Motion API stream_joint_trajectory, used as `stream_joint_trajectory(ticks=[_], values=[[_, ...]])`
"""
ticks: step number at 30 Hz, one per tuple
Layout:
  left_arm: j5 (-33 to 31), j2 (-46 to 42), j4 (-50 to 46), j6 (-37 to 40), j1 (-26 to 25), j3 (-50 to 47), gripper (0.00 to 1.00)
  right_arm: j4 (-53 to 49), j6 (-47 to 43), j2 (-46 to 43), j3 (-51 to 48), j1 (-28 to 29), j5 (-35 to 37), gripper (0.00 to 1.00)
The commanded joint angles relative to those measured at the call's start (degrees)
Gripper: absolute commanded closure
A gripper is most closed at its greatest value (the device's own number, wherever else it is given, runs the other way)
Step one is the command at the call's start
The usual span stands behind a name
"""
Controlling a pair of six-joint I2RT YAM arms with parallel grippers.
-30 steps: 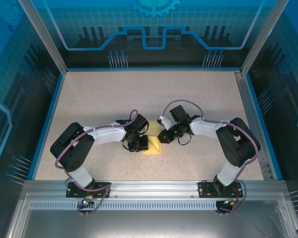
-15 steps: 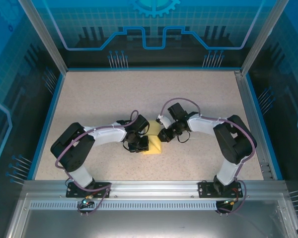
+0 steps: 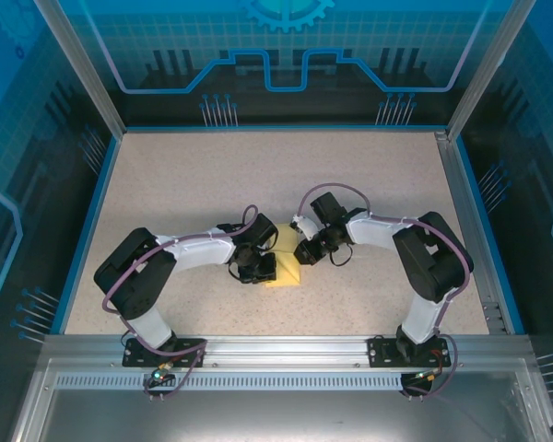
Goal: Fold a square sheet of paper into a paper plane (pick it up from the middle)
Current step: Fold the triangle a second time at the center of the table.
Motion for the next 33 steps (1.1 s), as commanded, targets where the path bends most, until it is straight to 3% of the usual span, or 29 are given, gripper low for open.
stream_joint_trajectory(ticks=[1,33], values=[[-1.15,0.61,-2.14,0.68,-0.73,1.1,0.88,-0.44,-0.6,1.3,1.52,-0.58,-0.29,0.9],[-2.34,1.06,-3.33,0.83,-1.39,1.45,0.88,0.41,-1.36,2.0,2.3,-0.55,-1.25,0.9]])
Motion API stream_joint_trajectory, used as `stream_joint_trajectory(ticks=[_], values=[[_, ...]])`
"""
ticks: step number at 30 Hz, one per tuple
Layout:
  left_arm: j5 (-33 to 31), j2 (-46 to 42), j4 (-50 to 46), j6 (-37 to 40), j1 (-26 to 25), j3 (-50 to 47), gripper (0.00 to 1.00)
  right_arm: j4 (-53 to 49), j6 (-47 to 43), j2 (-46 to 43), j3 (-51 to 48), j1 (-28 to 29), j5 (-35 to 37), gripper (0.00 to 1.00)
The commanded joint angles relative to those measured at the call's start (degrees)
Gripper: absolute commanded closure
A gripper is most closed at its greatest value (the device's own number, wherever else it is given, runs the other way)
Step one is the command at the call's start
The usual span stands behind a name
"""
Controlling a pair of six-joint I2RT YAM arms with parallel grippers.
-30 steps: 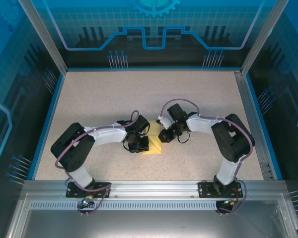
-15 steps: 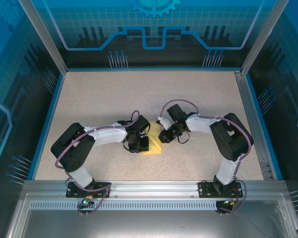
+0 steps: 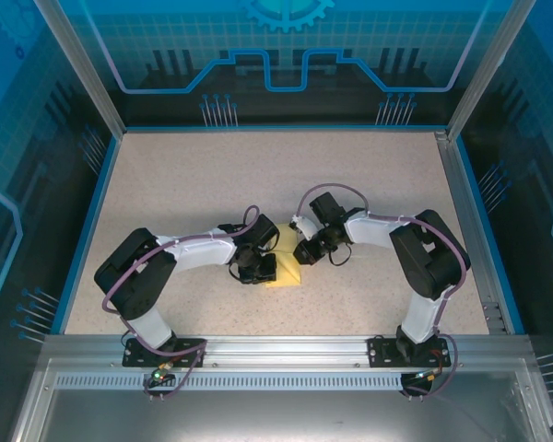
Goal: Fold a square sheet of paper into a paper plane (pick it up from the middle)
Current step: Fold the triangle a second time at the center of the table.
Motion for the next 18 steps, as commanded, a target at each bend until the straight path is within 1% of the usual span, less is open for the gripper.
stream_joint_trajectory(ticks=[1,6,18], values=[[-1.32,1.03,-2.61,0.87,-0.73,1.12,0.89,-0.06,-1.2,0.9,1.72,-0.52,-1.05,0.9],[-1.51,1.12,-3.04,0.92,-0.77,1.47,0.89,-0.82,-1.53,2.2,2.13,-0.57,-0.35,0.9],[-1.57,0.01,-3.57,1.0,-1.08,2.41,0.88,-0.56,-0.89,1.8,0.95,-0.57,0.01,0.9]])
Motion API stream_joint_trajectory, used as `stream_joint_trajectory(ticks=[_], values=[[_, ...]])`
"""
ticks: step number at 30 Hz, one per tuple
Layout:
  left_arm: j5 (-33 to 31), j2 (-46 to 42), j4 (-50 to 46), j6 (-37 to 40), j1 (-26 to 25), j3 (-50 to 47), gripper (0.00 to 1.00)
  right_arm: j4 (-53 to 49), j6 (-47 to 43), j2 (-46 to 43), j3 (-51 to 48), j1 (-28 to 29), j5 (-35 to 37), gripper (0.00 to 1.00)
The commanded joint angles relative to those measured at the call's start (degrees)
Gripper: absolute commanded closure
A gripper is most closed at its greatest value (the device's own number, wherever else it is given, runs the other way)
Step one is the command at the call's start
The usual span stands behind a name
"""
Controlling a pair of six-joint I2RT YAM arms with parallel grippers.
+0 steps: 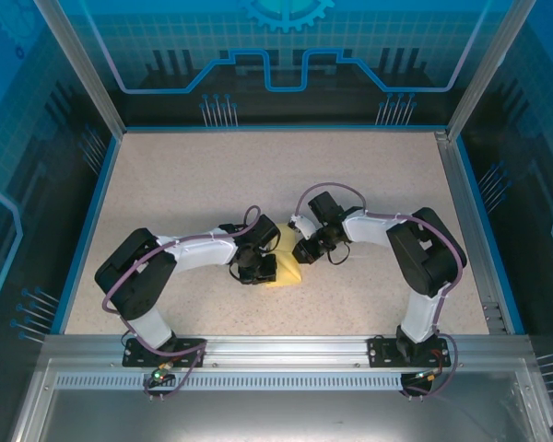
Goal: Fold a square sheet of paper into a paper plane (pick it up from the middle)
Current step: Fold the triangle a second time at the center of the table.
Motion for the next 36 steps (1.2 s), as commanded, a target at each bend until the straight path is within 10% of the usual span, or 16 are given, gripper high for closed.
stream_joint_trajectory(ticks=[1,36], values=[[-0.66,-0.41,-2.12,0.97,-0.58,1.75,0.88,-0.78,0.02,0.33,0.04,-0.55,0.38,0.9],[-2.24,-3.27,0.62,-1.74,-1.14,1.11,0.88,1.2,1.59,-1.66,-2.63,-0.47,1.38,0.91]])
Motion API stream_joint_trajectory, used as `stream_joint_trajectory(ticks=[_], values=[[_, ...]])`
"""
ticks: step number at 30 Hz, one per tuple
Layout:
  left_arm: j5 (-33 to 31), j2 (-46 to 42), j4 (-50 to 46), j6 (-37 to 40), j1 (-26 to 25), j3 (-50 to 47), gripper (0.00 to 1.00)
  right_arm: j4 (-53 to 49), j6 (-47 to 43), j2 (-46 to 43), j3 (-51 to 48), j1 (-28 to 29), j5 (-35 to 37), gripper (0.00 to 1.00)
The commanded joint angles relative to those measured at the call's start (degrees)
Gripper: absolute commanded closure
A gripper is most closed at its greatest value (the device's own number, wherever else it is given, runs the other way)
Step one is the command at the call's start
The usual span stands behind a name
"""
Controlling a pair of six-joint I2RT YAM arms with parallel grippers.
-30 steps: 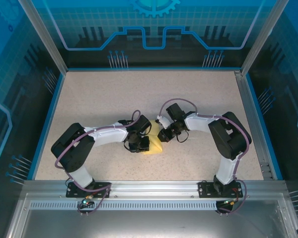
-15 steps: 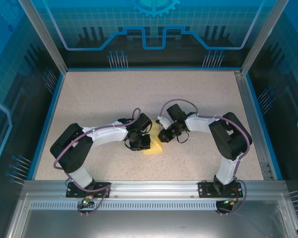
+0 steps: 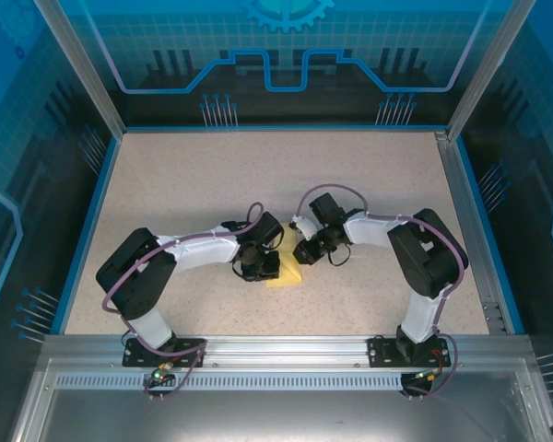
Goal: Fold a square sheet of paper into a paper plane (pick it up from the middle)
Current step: Fold the triangle a second time at the center of the table.
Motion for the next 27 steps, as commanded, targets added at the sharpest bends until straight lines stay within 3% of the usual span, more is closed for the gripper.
stream_joint_trajectory(ticks=[1,6,10,17,27], values=[[-0.82,-4.63,2.4,-2.02,-0.45,-1.27,0.87,-0.59,0.48,-0.91,-1.06,-0.42,0.94,0.91],[1.63,-8.27,11.22,-5.68,1.03,-3.43,0.85,-0.55,0.7,-1.24,-1.24,-0.49,0.98,0.91],[7.45,-9.3,24.83,-11.12,4.69,-9.0,0.83,-0.58,0.91,-1.19,-1.46,-0.42,0.96,0.91],[12.75,-5.27,41.95,-16.31,7.54,-14.63,0.81,-0.47,1.15,-1.12,-1.43,-0.45,1.21,0.91],[11.38,-3.39,46.83,-17.84,8.11,-16.1,0.8,-0.58,1.36,-0.75,-1.28,-0.42,1.3,0.91]])
